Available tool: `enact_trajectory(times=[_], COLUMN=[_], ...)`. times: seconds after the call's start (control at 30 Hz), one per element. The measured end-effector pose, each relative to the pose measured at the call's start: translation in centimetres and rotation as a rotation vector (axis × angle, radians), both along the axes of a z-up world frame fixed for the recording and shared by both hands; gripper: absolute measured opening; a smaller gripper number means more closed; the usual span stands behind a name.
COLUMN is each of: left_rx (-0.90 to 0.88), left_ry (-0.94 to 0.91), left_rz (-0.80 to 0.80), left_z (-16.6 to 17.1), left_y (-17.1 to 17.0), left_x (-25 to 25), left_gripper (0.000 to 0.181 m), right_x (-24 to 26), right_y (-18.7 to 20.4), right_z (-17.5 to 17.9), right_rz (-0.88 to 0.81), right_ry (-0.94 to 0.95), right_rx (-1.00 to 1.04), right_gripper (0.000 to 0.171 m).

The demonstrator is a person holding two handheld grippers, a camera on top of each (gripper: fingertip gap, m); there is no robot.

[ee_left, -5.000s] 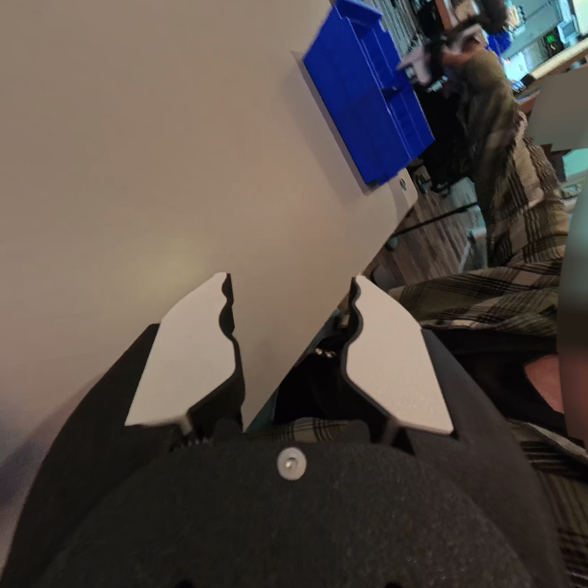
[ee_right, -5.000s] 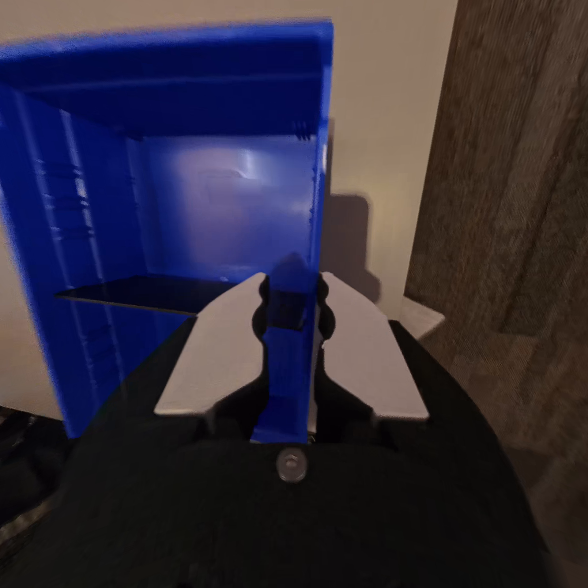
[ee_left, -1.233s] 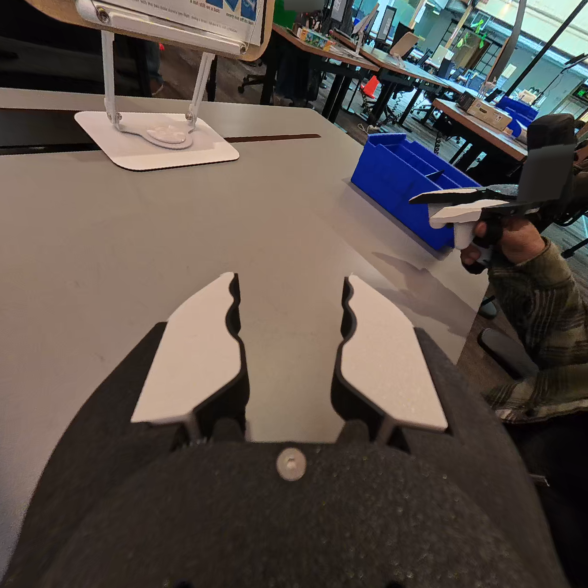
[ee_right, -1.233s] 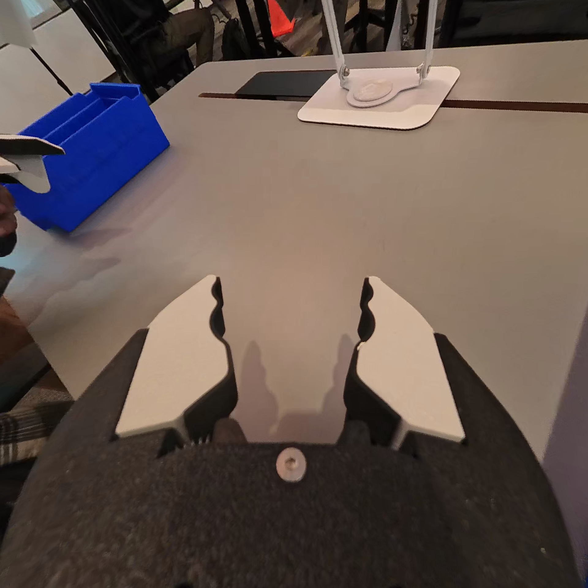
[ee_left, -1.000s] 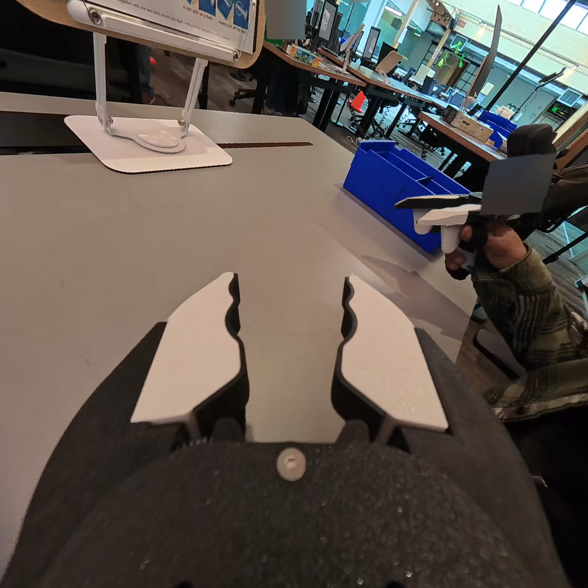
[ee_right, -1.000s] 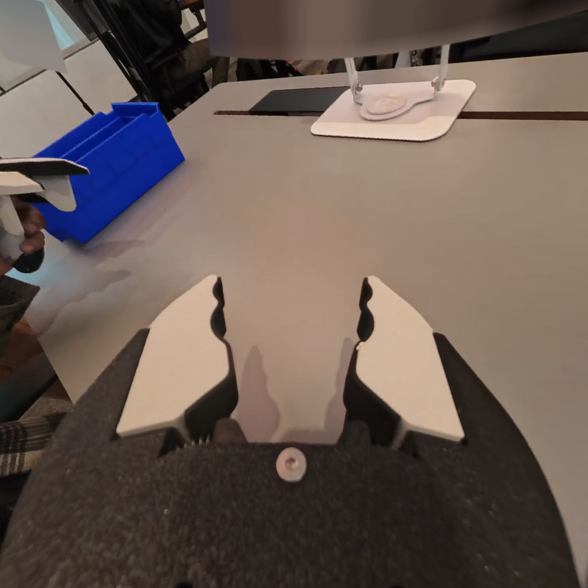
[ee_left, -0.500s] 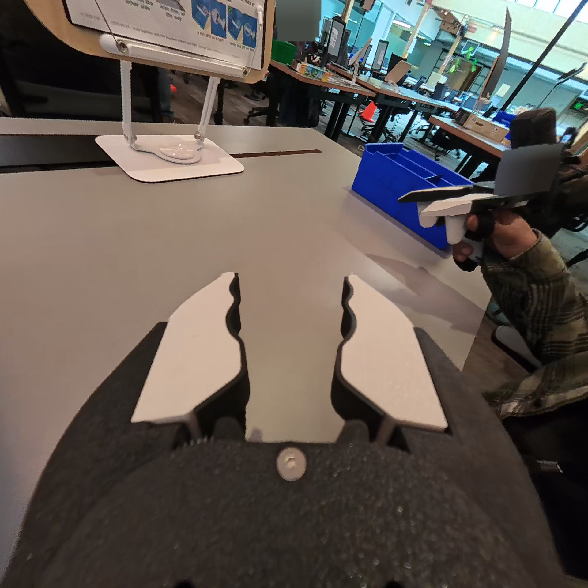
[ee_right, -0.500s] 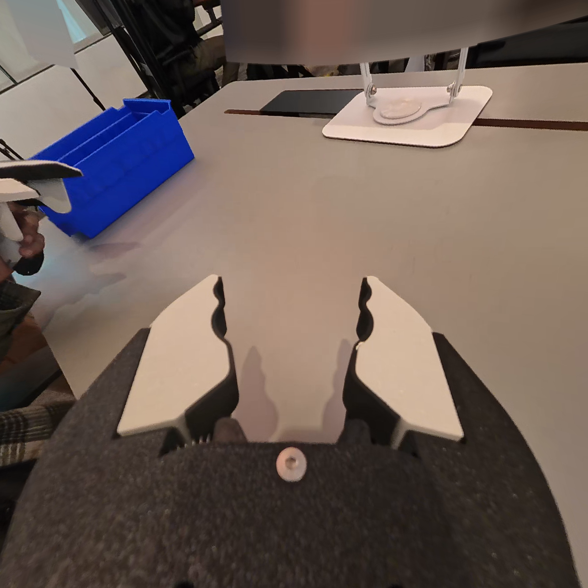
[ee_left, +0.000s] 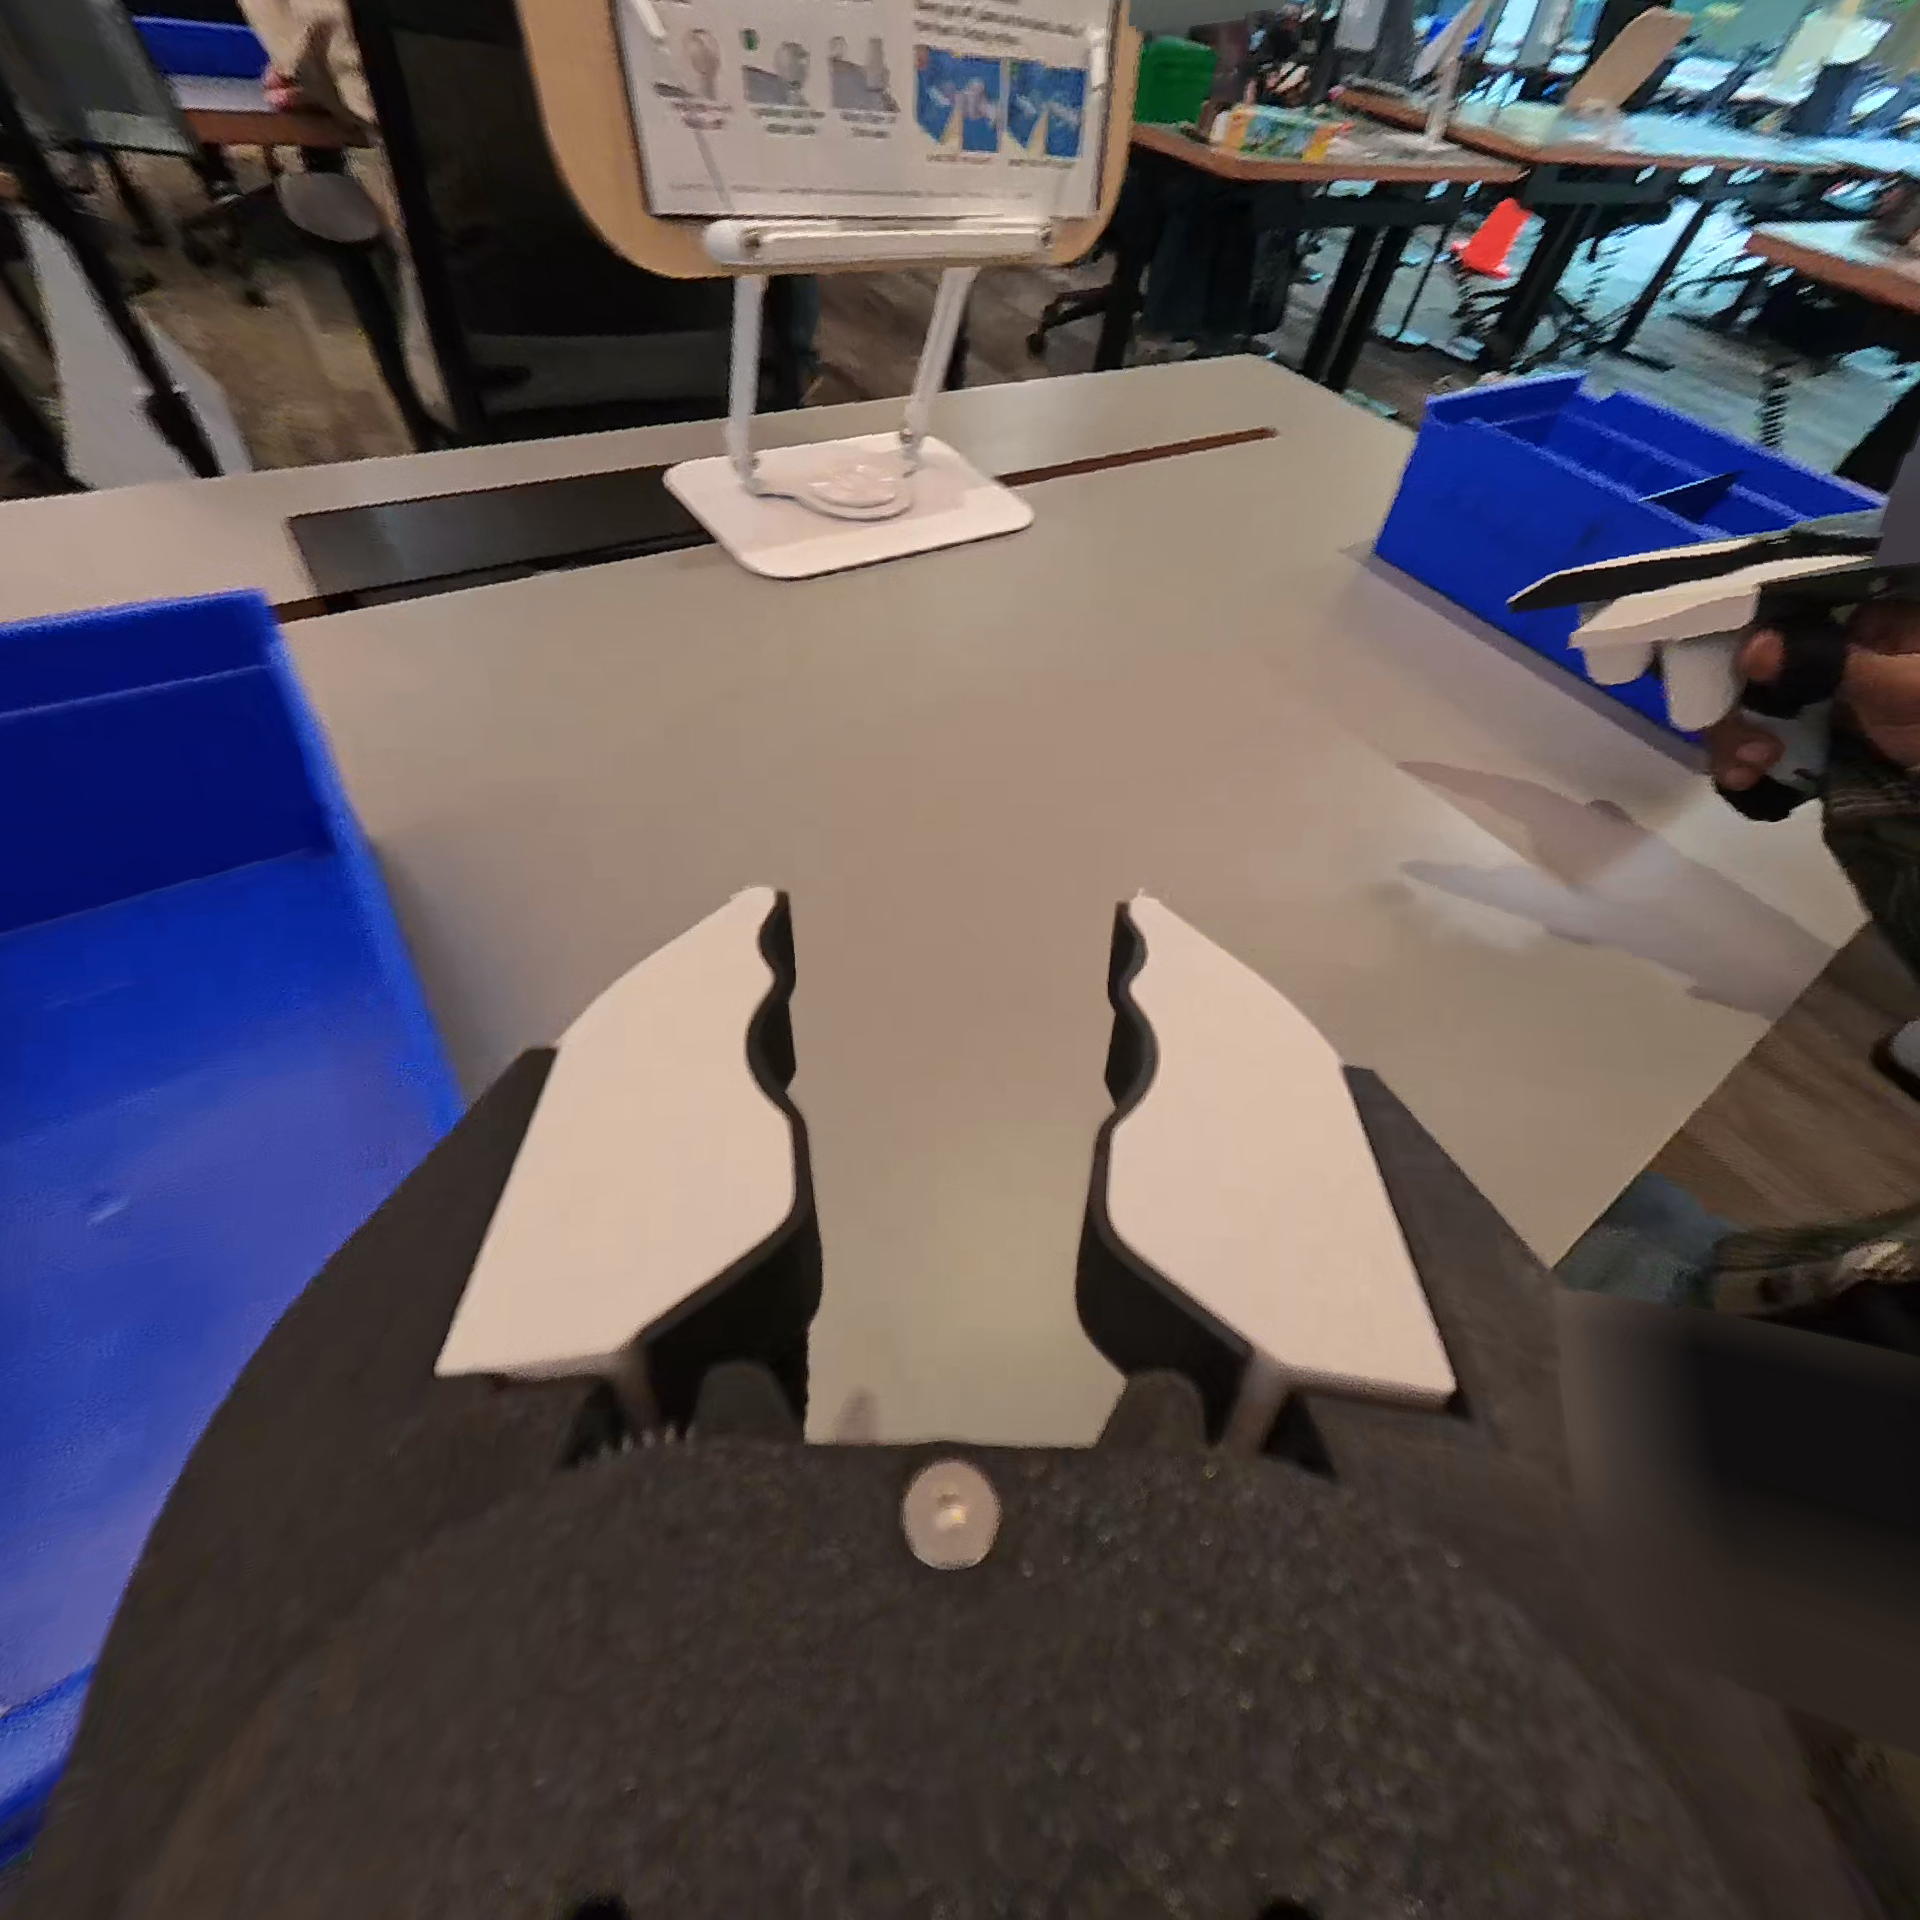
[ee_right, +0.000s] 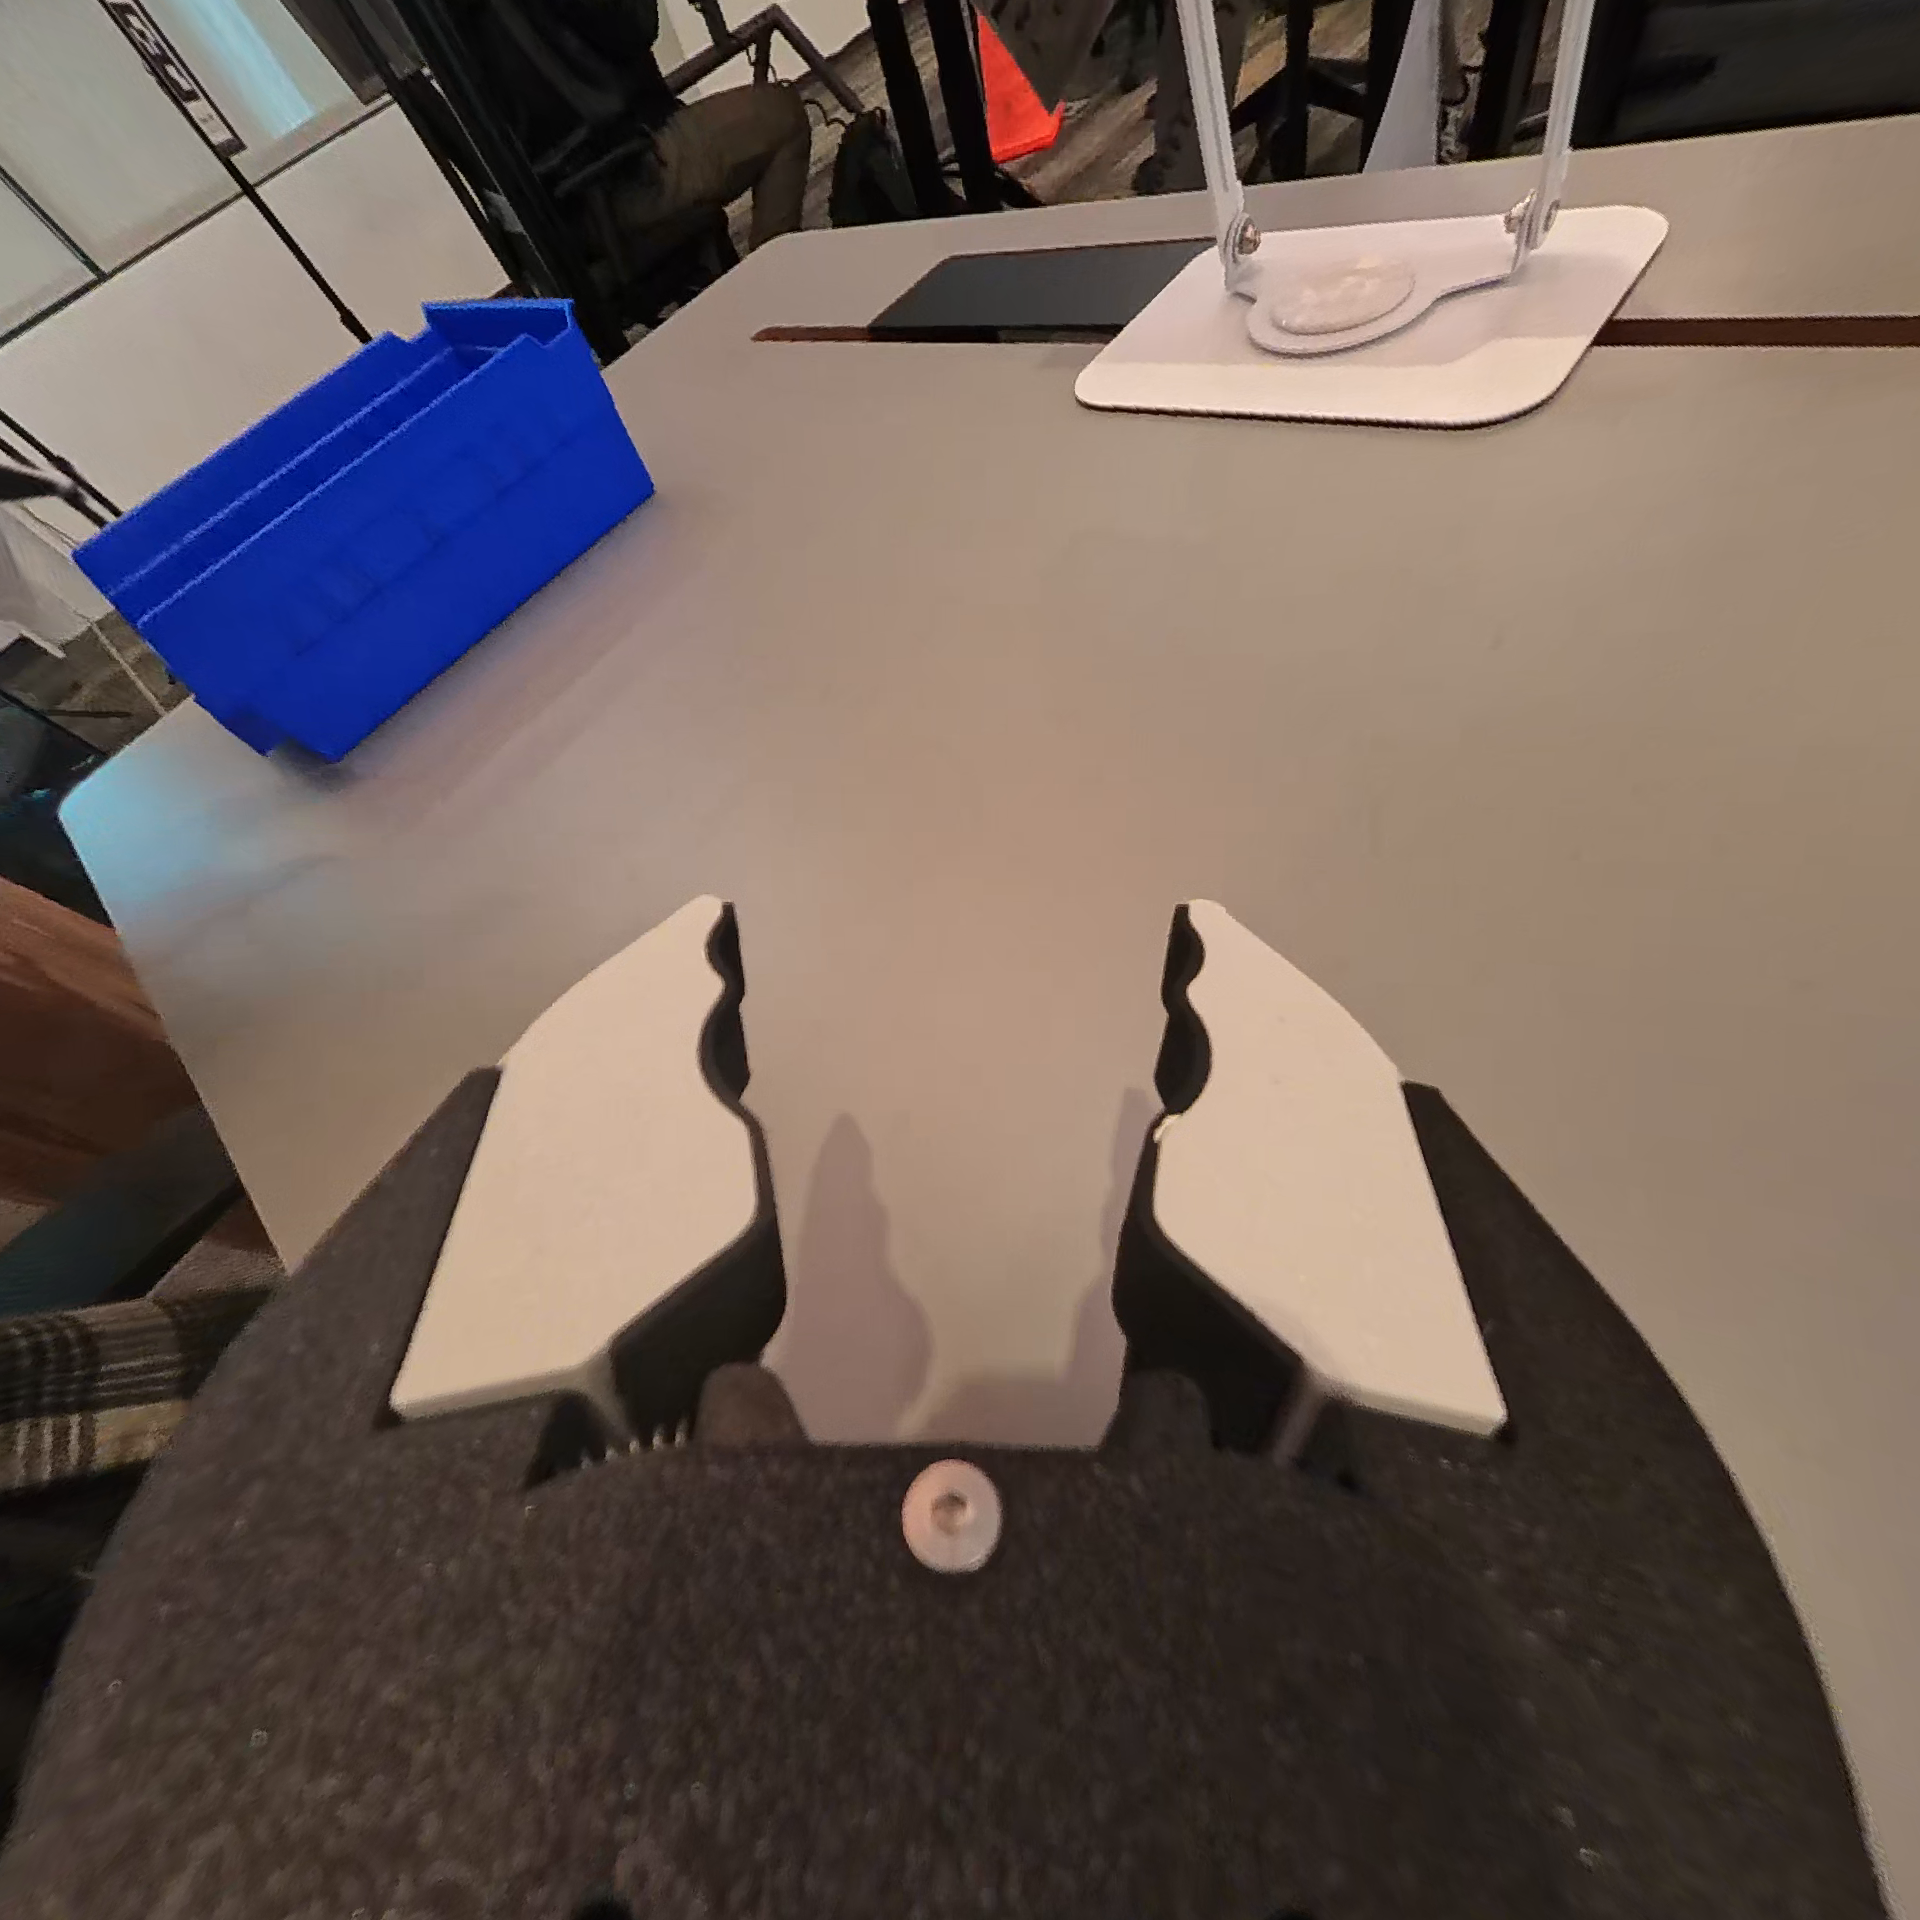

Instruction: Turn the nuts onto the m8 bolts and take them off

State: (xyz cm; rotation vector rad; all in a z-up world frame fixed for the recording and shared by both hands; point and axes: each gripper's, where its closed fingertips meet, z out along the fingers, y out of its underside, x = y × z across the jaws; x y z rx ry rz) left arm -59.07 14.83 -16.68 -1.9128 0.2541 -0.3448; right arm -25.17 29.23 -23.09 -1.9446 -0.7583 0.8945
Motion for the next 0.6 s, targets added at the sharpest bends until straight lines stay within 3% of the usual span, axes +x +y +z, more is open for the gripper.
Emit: enact_trajectory(times=[0.37, 0.47, 0.6], left_rx=[-0.124, -0.204, -0.358], left_ry=[0.135, 0.192, 0.244], left_rz=[0.259, 0.330, 0.302], left_z=[1.2, 0.3, -2.1], left_y=[-4.5, -5.2, -4.9], left_x=[-14.5, -18.7, -20.9], left_gripper=[0.056, 0.053, 0.049], right_x=[-0.2, -0.3, -0.2], right_y=[-0.7, -0.9, -1.0], right_z=[-0.2, -0.4, -0.2], right_rz=[0.019, 0.024, 0.020], right_ry=[-0.006, -0.023, -0.004], right_rx=[-0.009, -0.010, -0.013], right_gripper=[0.077, 0.077, 0.077])
